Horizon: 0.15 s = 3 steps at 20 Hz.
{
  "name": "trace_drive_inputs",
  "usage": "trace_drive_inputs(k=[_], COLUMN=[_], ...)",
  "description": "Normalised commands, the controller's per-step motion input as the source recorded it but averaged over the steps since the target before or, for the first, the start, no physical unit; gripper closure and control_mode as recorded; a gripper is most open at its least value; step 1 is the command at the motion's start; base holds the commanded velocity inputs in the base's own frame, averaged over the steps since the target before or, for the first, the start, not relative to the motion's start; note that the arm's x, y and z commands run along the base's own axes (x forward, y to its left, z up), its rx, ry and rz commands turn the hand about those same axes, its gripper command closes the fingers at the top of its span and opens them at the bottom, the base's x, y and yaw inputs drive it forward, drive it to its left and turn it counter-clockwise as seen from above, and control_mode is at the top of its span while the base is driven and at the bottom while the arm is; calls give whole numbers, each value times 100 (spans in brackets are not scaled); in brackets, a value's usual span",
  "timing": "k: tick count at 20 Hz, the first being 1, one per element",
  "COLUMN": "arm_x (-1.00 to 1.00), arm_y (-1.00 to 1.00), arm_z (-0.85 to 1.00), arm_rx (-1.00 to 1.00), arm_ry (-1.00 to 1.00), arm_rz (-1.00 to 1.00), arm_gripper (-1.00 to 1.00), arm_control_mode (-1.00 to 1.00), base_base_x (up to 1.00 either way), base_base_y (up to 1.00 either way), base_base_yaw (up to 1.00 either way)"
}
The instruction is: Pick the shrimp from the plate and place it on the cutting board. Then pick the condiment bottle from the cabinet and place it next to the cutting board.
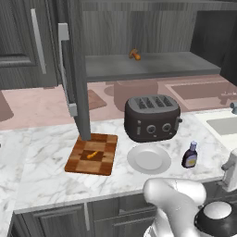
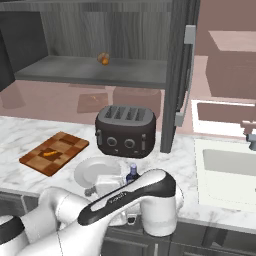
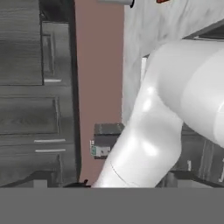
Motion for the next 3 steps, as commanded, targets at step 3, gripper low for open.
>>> trace_drive_inputs(k=[3], arm_x=[-66], arm_y=[23], arm_z=[-45], arm_rx=[0], arm_ry=[-75], arm_rz=[10], arm_gripper=[-100], arm_control_mode=[-100], base_base_x=[0], base_base_y=[0], base_base_yaw=[0])
